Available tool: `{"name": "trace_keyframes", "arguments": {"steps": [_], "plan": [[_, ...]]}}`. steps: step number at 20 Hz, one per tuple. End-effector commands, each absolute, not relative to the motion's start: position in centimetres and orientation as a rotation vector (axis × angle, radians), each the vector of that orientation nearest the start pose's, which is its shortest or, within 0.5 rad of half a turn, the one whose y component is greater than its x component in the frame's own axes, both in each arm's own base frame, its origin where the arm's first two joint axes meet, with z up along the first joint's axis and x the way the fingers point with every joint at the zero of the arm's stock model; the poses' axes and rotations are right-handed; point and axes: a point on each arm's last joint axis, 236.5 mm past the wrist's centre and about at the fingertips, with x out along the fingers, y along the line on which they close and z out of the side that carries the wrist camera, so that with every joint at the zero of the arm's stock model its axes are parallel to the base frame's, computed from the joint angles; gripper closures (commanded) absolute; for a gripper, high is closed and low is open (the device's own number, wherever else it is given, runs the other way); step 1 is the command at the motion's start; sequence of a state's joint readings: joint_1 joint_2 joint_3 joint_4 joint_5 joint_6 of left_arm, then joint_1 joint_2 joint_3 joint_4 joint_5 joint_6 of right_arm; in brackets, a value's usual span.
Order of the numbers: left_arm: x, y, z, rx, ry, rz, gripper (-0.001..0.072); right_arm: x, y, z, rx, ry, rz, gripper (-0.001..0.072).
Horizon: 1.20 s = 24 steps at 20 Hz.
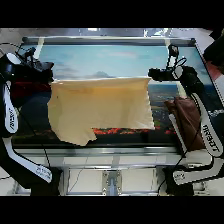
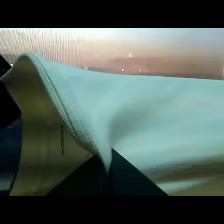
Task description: Fold the shirts.
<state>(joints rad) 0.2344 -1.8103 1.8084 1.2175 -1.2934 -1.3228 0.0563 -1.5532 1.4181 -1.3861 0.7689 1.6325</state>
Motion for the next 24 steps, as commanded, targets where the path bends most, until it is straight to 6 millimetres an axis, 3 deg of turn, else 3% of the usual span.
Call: {"name": "trace_keyframes", "arguments": {"steps": [1, 6, 11, 12, 13, 14, 15, 17, 18, 20, 21, 22, 24], "plan": [[48.4, 5.3, -1.9, -0.182, 1.358, -0.153, 0.0694, 49.5, 5.6, -0.8, 0.174, 1.083, 0.075, 0.07], [45.1, 3.9, -6.5, -0.209, 1.479, -0.17, 0.0693, 47.5, 6.0, -5.1, 0.21, 1.15, 0.069, 0.0701], [45.0, 3.3, -7.8, -0.213, 1.483, -0.171, 0.0691, 47.0, 6.5, -6.3, 0.222, 1.185, 0.084, 0.0697], [45.1, 3.2, -7.7, -0.225, 1.482, -0.165, 0.0683, 47.1, 6.7, -6.2, 0.235, 1.184, 0.087, 0.0644], [45.1, 2.9, -7.6, -0.239, 1.478, -0.17, 0.0599, 47.0, 7.0, -5.9, 0.255, 1.188, 0.094, 0.0419], [45.0, 2.6, -7.3, -0.255, 1.477, -0.18, 0.0347, 46.7, 7.4, -5.6, 0.27, 1.204, 0.105, 0.0258], [44.9, 2.5, -6.6, -0.263, 1.471, -0.184, 0.0097, 46.0, 7.6, -4.9, 0.261, 1.235, 0.117, 0.0256], [44.3, 2.9, -3.8, -0.255, 1.447, -0.185, 0.0099, 44.1, 6.8, -2.3, 0.162, 1.289, 0.149, 0.0256], [43.7, 3.4, -1.6, -0.238, 1.421, -0.192, 0.0099, 43.1, 5.5, -0.5, 0.079, 1.301, 0.138, 0.0256], [41.7, 4.9, 2.6, -0.221, 1.35, -0.171, 0.0101, 40.9, 2.1, 3.8, -0.039, 1.273, 0.06, 0.0255], [39.6, 5.8, 3.2, -0.245, 1.331, -0.136, 0.0101, 39.8, 1.5, 5.1, -0.029, 1.25, 0.046, 0.0255], [37.0, 6.1, 2.7, -0.281, 1.329, -0.113, 0.0101, 38.4, 1.1, 5.7, 0.002, 1.229, 0.039, 0.0255], [30.4, 5.1, -0.5, -0.404, 1.343, -0.066, 0.0102, 35.2, 2.1, 4.3, 0.129, 1.213, 0.055, 0.0255]]}}
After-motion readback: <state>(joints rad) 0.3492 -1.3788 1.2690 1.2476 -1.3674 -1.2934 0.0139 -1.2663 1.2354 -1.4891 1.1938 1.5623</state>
